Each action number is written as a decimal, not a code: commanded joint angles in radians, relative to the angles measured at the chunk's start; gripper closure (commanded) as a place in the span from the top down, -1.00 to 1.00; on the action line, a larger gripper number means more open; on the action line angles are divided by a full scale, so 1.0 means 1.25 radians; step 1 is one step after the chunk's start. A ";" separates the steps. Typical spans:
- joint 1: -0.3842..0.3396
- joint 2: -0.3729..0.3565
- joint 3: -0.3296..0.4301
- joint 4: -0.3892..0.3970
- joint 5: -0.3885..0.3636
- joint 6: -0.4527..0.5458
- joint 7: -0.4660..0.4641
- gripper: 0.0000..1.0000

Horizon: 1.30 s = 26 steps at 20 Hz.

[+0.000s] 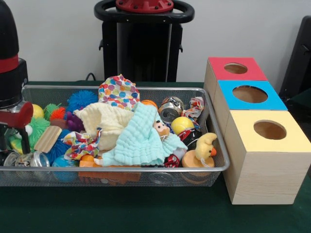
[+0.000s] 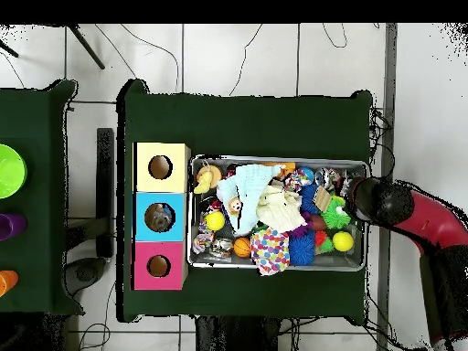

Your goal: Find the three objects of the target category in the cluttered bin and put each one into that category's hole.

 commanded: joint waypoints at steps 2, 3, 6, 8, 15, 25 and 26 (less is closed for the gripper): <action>-0.025 0.040 -0.018 0.093 -0.099 -0.021 -0.098 1.00; -0.024 0.039 -0.020 0.096 -0.100 -0.024 -0.094 1.00; -0.023 0.038 -0.021 0.099 -0.103 -0.028 -0.091 1.00; -0.024 0.038 -0.021 0.098 -0.105 -0.029 -0.090 1.00; -0.032 0.041 -0.011 0.093 -0.115 -0.031 -0.094 1.00; -0.045 0.054 0.005 0.085 -0.139 -0.030 -0.088 1.00; -0.046 0.055 0.006 0.084 -0.141 -0.030 -0.087 1.00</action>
